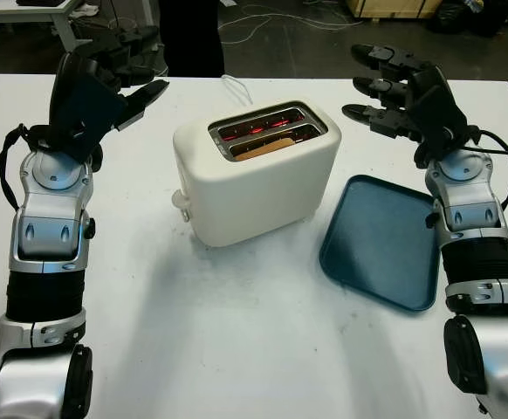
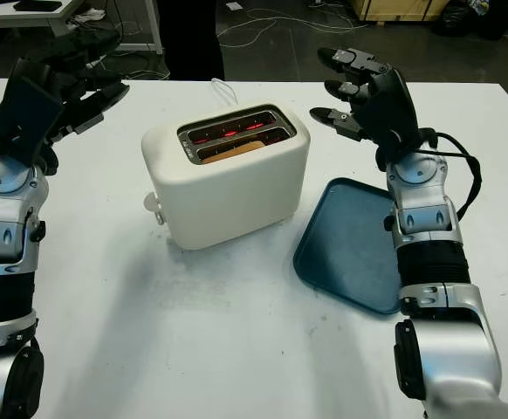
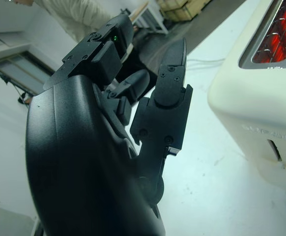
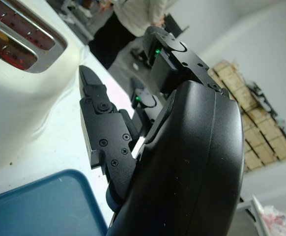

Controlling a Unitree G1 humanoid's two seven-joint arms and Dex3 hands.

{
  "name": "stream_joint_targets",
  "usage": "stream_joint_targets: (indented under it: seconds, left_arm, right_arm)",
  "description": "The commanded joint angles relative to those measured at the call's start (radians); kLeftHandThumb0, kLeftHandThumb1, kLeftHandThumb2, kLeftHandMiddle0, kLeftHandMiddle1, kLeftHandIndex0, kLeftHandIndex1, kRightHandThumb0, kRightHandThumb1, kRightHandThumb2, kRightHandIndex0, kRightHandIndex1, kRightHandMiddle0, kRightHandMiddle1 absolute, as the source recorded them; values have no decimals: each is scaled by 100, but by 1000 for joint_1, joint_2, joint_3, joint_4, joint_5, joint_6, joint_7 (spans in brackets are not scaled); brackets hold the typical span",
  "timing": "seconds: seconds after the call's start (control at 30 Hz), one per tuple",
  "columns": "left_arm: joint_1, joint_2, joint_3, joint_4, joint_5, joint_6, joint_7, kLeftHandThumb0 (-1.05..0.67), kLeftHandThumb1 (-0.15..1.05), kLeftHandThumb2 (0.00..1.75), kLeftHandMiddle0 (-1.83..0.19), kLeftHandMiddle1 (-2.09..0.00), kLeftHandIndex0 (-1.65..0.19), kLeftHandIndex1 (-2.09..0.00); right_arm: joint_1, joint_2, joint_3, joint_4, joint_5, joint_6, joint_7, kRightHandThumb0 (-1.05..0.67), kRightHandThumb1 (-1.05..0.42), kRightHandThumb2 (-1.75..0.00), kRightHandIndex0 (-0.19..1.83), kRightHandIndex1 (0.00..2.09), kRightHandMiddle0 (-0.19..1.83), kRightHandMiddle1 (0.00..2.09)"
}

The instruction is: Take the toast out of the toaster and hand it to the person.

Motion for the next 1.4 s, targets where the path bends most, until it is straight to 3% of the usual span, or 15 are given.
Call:
stream_joint_targets:
  seconds: [0.0,0.5,0.87,1.37]
  left_arm:
    - [-6,10,-5,-2,2,0,-7,-36,92,4,-28,-82,-59,-6]
    - [38,1,0,-62,-2,49,-5,-37,92,7,-27,-82,-58,-6]
    - [60,-2,2,-95,-1,75,-1,-35,92,8,-26,-80,-57,-5]
    - [80,3,5,-102,-3,41,-9,-35,92,7,-30,-79,-59,-6]
  right_arm:
    - [10,-8,-3,-20,9,-17,1,-11,-83,-1,63,5,59,3]
    - [33,-11,3,-59,-6,-15,1,-14,-82,0,65,5,60,2]
    - [33,-7,-14,-52,7,-32,1,-7,-85,0,64,3,59,1]
    - [37,-2,-21,-87,21,-8,8,-6,-86,0,62,2,57,0]
